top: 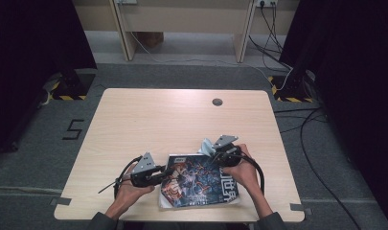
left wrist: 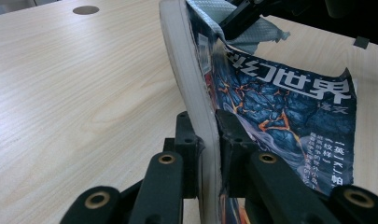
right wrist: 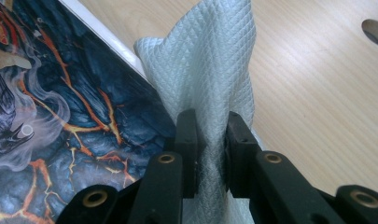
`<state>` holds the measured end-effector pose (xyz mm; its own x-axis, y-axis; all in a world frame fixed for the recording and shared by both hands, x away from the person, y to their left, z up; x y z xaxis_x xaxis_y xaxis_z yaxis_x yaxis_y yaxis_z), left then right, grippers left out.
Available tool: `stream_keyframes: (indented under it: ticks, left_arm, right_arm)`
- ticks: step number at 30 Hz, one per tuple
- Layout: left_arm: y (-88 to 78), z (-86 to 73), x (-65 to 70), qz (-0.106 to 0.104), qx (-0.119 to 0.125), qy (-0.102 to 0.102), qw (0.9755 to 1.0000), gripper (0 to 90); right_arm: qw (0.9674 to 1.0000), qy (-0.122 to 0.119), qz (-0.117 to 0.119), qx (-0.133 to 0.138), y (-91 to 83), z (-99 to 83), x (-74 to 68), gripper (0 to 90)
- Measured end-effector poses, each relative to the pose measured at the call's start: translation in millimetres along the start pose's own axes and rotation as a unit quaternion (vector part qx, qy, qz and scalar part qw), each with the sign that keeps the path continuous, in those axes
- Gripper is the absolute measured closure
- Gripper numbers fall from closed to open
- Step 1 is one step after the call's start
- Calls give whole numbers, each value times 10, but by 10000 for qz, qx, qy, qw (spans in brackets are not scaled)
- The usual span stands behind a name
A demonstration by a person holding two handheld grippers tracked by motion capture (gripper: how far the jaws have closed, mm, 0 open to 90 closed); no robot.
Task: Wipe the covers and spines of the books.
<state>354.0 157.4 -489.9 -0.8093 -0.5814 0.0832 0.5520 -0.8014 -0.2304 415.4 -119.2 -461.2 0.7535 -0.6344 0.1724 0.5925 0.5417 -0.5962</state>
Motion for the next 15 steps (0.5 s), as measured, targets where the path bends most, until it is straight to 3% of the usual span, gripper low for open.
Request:
stream_keyframes:
  ticks: [8, 15]
  left_arm:
    - [5, 9, 11, 0, -23, 76, 10000, 795]
    - [9, -1, 3, 9, -51, 90, 9999, 784]
  right_arm:
    - [9989, -394, 123, 230, -17, 228, -270, 785]
    - [9974, -515, 297, 408, 22, 392, -437, 784]
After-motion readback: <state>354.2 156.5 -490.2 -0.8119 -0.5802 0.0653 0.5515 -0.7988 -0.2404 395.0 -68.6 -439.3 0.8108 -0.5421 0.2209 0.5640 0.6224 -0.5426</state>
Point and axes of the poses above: each handheld gripper's, and its own axes: y roughly forward along the jaws, z roughly out of its top, x roughly to its right, the point moved 2 cm from there along y, roughly forward along the jaws, and after that the axes turned 13 degrees about x, right-handed, at the moved point
